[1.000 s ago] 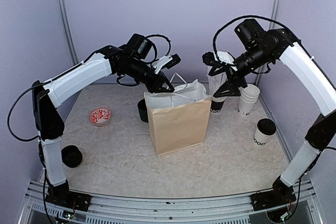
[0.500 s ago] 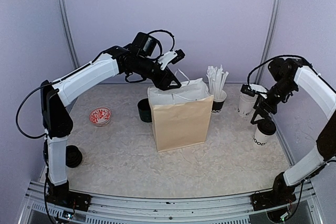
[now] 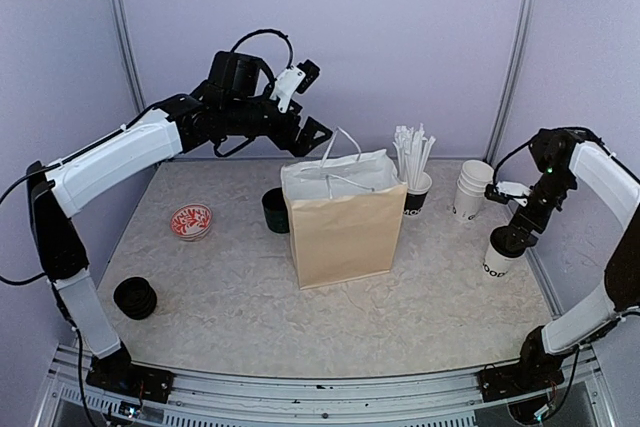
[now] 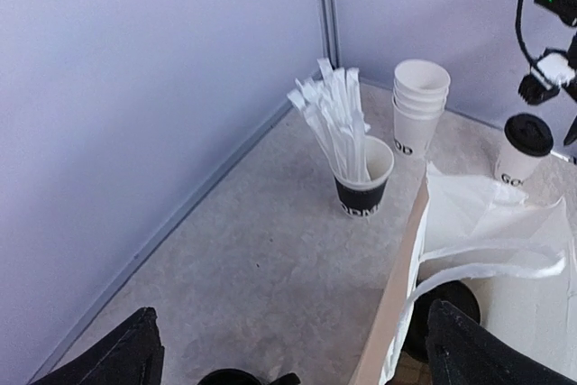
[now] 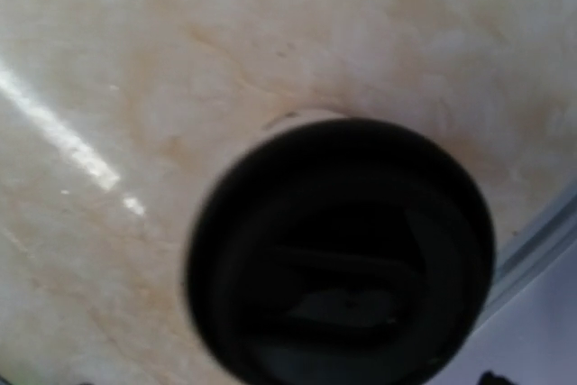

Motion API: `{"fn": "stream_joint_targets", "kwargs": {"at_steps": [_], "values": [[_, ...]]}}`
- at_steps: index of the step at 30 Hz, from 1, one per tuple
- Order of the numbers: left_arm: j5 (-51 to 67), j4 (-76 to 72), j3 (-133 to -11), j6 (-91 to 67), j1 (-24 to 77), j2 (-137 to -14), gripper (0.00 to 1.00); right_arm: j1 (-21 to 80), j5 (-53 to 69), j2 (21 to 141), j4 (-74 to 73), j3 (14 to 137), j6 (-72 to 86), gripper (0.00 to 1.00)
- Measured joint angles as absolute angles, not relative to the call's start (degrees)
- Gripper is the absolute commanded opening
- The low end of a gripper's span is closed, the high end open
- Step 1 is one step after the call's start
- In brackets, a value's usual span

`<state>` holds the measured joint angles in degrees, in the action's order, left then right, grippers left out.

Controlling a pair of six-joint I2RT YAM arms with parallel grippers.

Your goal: Pack the takeout coffee

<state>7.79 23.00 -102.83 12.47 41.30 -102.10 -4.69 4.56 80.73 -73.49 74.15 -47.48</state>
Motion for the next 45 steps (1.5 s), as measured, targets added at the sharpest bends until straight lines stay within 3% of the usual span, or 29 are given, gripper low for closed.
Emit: {"fn": "stream_joint_targets", "kwargs": {"at_steps": [10, 17, 45], "values": [[7.03, 16.03, -100.18, 10.63, 41.76, -97.32, 0.96, -6.15, 4.16, 85.95, -71.75, 74.50, -47.00, 0.87], [7.03, 16.05, -98.24, 10.50, 41.87, -97.32, 0.95, -6.17, 4.49, 87.11, -71.48, 74.67, -46.98, 0.79], [7.01, 15.94, -97.51, 9.30, 42.68, -96.27, 0.95, -6.17, 5.98, 87.20, -69.80, 76.07, -46.44, 0.86]]}}
